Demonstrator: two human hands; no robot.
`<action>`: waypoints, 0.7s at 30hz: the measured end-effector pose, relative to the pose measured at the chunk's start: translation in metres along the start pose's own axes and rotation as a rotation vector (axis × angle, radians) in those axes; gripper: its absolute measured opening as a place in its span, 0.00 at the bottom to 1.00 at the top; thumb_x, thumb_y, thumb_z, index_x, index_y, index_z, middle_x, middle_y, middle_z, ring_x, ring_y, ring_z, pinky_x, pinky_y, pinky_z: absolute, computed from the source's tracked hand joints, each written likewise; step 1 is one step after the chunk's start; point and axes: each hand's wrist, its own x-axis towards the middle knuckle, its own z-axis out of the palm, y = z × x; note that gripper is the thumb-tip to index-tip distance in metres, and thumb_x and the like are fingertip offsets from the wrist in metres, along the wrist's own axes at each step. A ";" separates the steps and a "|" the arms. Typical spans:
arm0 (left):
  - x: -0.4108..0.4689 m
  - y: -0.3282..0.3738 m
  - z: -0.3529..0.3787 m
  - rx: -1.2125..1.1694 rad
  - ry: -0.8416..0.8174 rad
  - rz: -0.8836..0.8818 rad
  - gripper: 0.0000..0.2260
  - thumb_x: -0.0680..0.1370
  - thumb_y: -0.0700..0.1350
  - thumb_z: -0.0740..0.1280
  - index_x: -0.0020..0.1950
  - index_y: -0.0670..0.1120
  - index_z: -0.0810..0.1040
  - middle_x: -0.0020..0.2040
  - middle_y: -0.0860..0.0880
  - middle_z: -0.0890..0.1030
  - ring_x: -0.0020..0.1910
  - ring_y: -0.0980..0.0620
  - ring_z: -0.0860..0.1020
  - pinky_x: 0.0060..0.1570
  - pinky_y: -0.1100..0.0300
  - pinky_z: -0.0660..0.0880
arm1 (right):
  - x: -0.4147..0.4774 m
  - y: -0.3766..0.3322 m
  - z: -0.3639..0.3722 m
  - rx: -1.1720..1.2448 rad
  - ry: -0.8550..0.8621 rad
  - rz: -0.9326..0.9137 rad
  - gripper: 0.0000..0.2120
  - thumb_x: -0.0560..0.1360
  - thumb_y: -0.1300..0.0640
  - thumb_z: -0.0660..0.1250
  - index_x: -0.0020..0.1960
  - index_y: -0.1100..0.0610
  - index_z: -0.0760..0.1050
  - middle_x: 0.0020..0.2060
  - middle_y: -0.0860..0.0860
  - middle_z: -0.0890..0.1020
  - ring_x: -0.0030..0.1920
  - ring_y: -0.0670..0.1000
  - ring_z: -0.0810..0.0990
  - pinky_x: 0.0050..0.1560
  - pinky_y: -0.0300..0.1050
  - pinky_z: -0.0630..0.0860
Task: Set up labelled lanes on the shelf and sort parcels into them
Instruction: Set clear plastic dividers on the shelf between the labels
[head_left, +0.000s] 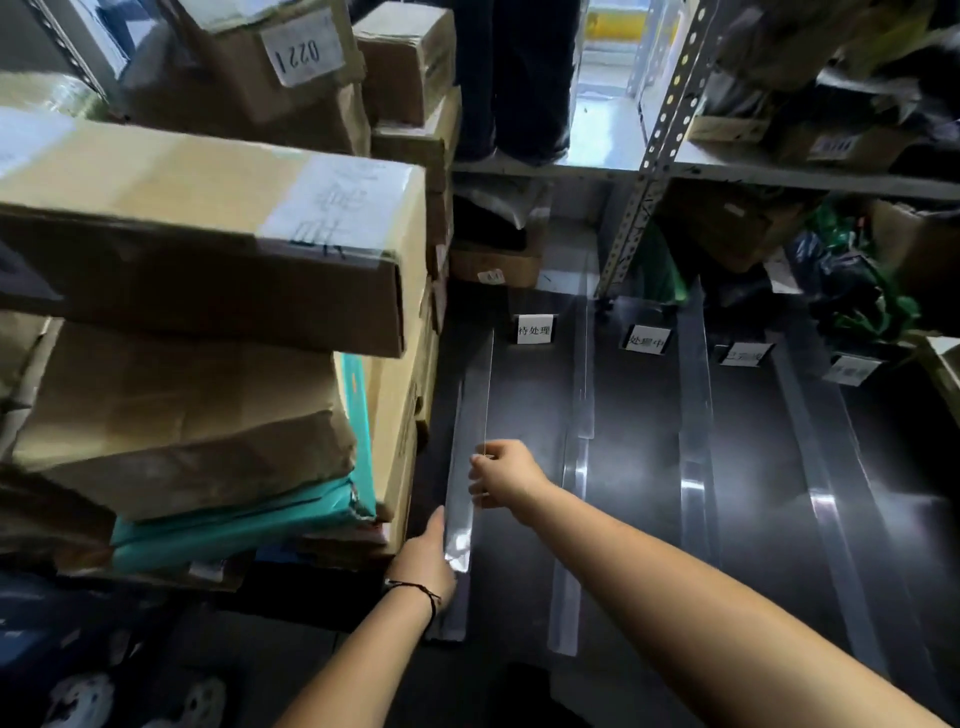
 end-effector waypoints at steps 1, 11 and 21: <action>0.004 0.006 -0.003 0.007 0.014 -0.004 0.32 0.79 0.43 0.59 0.80 0.58 0.51 0.61 0.44 0.80 0.59 0.42 0.79 0.57 0.50 0.77 | 0.013 -0.007 -0.005 -0.015 -0.004 -0.011 0.12 0.82 0.63 0.59 0.59 0.71 0.73 0.42 0.60 0.75 0.40 0.57 0.76 0.38 0.50 0.80; 0.054 0.048 -0.023 -0.038 0.097 -0.075 0.26 0.80 0.47 0.57 0.76 0.60 0.55 0.61 0.45 0.79 0.56 0.42 0.79 0.56 0.47 0.77 | 0.134 -0.090 -0.044 -0.074 0.001 -0.042 0.13 0.81 0.60 0.61 0.38 0.58 0.72 0.34 0.56 0.70 0.30 0.54 0.72 0.34 0.47 0.76; 0.086 0.061 -0.031 -0.106 0.132 -0.099 0.33 0.78 0.39 0.56 0.78 0.63 0.53 0.64 0.48 0.76 0.57 0.45 0.79 0.57 0.47 0.77 | 0.202 -0.121 -0.059 -0.162 0.023 -0.033 0.19 0.83 0.61 0.57 0.73 0.59 0.70 0.56 0.59 0.79 0.55 0.61 0.81 0.58 0.60 0.81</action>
